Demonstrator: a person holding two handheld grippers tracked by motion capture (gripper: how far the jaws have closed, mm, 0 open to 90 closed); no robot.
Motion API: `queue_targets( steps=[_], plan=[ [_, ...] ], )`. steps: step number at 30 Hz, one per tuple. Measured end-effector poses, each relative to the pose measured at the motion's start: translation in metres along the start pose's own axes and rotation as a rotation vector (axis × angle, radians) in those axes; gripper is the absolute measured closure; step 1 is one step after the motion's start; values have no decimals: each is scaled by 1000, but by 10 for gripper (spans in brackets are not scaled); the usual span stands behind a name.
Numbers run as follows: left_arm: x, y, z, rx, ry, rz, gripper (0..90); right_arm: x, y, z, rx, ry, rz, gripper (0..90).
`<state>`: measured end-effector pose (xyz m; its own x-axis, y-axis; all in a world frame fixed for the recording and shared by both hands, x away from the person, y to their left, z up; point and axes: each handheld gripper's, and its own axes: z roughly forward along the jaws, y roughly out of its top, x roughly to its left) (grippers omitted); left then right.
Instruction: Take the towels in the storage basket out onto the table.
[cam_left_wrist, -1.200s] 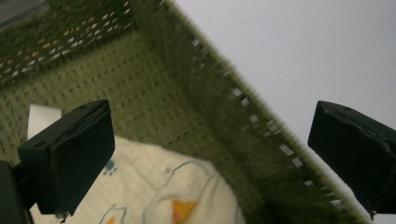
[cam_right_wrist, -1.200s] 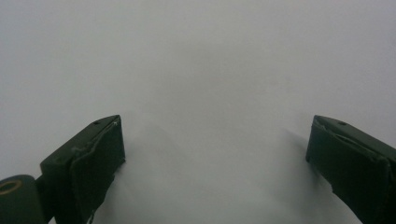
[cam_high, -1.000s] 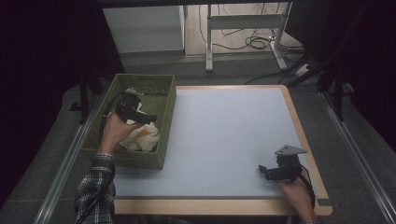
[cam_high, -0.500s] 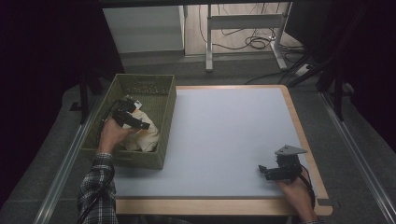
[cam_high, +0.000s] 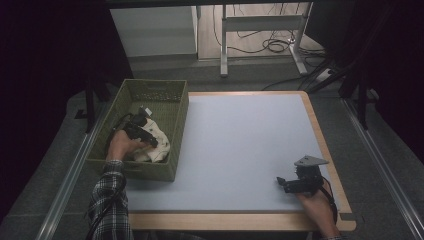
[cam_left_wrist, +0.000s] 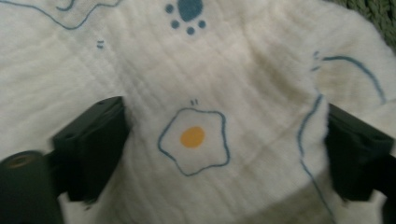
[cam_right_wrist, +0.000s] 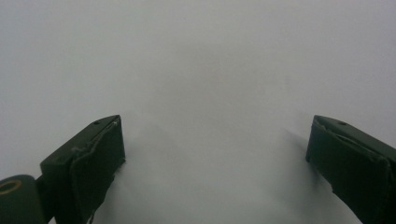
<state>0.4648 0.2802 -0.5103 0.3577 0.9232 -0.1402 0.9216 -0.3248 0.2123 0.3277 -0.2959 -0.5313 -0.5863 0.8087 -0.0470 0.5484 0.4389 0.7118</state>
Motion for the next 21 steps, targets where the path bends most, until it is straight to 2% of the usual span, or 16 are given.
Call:
queue_targets(
  steps=[1, 3, 5, 8, 9, 10, 11, 12, 14, 21],
  plan=[
    [0, 0, -1, -2, -12, -10, 240, 0, 0, 0, 0, 0, 0, 43],
    [0, -2, -4, -8, 4, -29, 327, 0, 0, 0, 0, 0, 0, 43],
    [0, -3, -5, -12, 2, -34, 433, 0, 0, 0, 0, 0, 0, 43],
    [1, -3, -8, -2, -22, -47, 684, 0, 0, 0, 0, 0, 0, 42],
    [2, -3, -9, 4, -23, -49, 684, 0, 0, 0, 0, 0, 0, 42],
    [2, -3, -10, 6, -28, -49, 757, 0, 0, 0, 0, 0, 0, 42],
    [2, -3, -11, -5, -27, -34, 792, 0, 0, 0, 0, 0, 0, 43],
    [2, -3, -11, -5, -27, -34, 798, 0, 0, 0, 0, 0, 0, 43],
    [1, -4, -14, -33, -27, -8, 803, 0, 0, 0, 0, 0, 0, 43],
    [-2, -6, -39, -191, -17, 45, 804, 0, 0, 0, 0, 0, 0, 43]
  ],
)
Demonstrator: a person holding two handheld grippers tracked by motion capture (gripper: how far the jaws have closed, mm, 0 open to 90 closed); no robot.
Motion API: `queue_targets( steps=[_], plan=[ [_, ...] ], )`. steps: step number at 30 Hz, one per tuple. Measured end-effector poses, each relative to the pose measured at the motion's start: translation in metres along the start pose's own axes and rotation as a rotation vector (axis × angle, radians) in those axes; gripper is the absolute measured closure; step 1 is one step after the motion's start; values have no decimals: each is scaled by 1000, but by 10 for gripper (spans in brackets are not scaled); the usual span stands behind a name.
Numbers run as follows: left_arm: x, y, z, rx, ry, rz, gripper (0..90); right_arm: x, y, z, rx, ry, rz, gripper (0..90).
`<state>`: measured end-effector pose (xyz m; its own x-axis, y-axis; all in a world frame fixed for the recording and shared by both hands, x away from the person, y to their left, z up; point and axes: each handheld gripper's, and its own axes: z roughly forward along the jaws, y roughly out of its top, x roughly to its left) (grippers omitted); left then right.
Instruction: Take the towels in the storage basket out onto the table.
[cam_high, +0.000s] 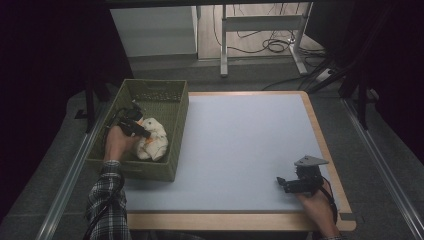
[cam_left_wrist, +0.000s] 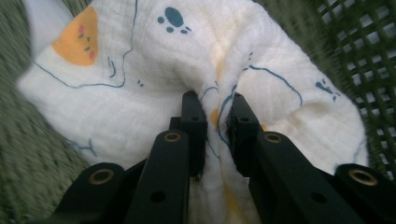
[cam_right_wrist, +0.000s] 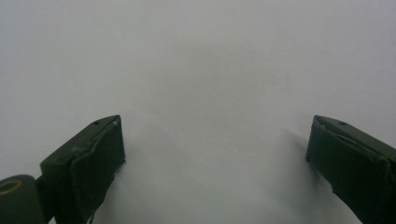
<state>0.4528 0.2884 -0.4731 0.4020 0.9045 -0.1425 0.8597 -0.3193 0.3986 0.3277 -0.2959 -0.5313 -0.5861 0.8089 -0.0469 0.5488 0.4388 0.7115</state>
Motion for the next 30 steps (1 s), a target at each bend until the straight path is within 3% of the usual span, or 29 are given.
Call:
queue_targets(
  steps=[4, 16, 23, 30],
  plan=[
    [-3, 1, -19, -77, -12, 29, 803, 0, 0, 0, 0, 0, 0, 42],
    [-7, 5, -67, -212, 5, 36, 803, 0, 0, 0, 1, 0, 0, 43],
    [-10, 9, -88, -264, 11, 44, 803, 0, 0, 0, 1, 0, 0, 42],
    [-18, 16, -104, -282, 13, 66, 802, 0, 0, 0, 1, 0, 0, 42]
  ],
)
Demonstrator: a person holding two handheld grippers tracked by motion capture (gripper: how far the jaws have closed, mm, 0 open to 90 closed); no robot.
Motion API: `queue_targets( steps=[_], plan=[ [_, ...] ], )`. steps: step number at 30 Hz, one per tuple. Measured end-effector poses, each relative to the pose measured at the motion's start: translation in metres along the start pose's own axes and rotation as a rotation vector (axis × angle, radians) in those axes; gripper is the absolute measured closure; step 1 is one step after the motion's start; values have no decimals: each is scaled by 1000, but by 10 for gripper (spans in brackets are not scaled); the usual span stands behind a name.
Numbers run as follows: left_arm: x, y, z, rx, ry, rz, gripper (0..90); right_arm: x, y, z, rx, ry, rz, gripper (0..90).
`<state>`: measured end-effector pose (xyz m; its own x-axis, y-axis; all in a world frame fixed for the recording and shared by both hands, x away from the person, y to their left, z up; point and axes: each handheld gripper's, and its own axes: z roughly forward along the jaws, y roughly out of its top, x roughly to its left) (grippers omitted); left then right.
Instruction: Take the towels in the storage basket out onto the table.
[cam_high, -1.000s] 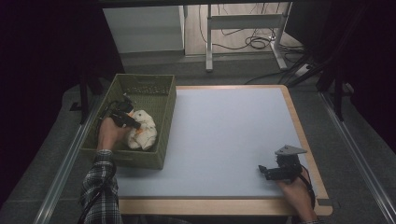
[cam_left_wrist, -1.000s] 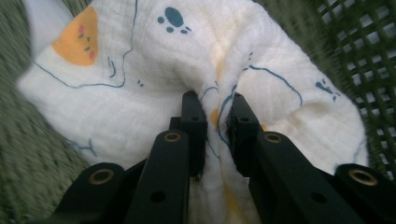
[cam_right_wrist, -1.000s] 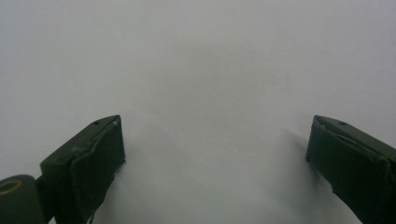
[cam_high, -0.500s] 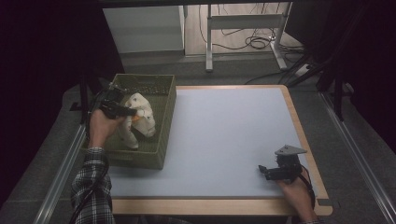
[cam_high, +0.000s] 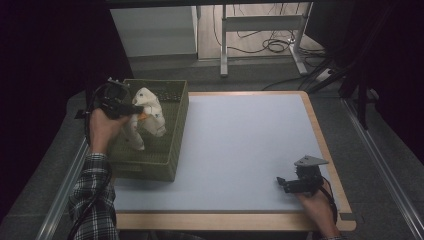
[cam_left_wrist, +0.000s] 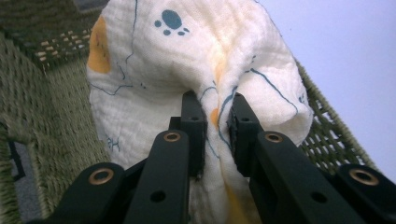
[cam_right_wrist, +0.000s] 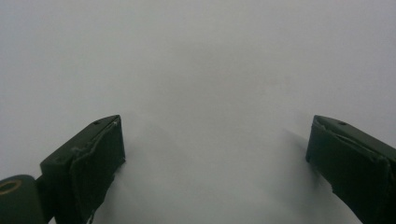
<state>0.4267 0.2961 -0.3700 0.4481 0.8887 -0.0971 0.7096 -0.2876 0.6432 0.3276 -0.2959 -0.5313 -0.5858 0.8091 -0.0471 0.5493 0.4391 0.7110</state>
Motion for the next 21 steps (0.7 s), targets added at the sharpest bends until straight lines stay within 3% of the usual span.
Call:
queue_targets(
  steps=[21],
  plan=[
    [-35, 41, -20, -14, -24, 82, 801, 0, 0, 0, -1, 0, 0, 43]
  ],
)
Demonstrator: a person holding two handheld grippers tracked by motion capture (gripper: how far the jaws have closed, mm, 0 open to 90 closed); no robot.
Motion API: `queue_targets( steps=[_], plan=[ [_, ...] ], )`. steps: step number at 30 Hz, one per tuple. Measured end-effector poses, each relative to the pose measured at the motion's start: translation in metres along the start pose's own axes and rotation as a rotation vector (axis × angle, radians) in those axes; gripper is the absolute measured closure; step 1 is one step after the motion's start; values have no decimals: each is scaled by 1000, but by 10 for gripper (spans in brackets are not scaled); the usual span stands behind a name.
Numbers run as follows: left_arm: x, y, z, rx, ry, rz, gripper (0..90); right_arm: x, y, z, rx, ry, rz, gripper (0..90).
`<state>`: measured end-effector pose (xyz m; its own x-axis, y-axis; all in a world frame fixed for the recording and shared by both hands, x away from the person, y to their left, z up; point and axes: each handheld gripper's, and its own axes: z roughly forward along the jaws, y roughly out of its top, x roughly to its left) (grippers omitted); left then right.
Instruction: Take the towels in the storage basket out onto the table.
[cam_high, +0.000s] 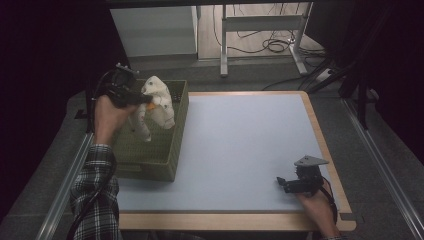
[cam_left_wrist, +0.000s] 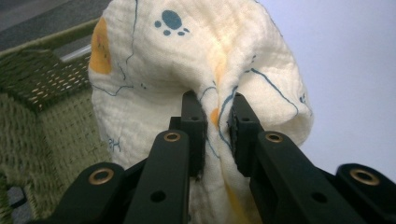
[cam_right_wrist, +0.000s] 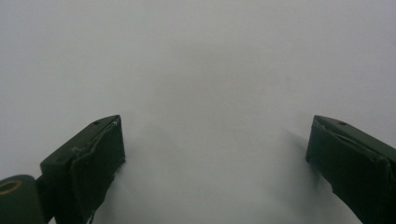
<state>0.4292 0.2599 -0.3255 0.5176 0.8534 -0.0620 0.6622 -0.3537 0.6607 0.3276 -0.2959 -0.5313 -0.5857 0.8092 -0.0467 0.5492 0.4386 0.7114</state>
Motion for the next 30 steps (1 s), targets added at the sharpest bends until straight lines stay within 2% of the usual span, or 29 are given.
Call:
queue_targets(
  steps=[18, 30],
  plan=[
    [-33, 35, 6, -1, -30, 55, 800, 0, 0, 0, -1, 1, 0, 43],
    [-57, 58, 15, 2, -54, 103, 800, 0, 0, 0, -1, 3, -1, 43]
  ],
)
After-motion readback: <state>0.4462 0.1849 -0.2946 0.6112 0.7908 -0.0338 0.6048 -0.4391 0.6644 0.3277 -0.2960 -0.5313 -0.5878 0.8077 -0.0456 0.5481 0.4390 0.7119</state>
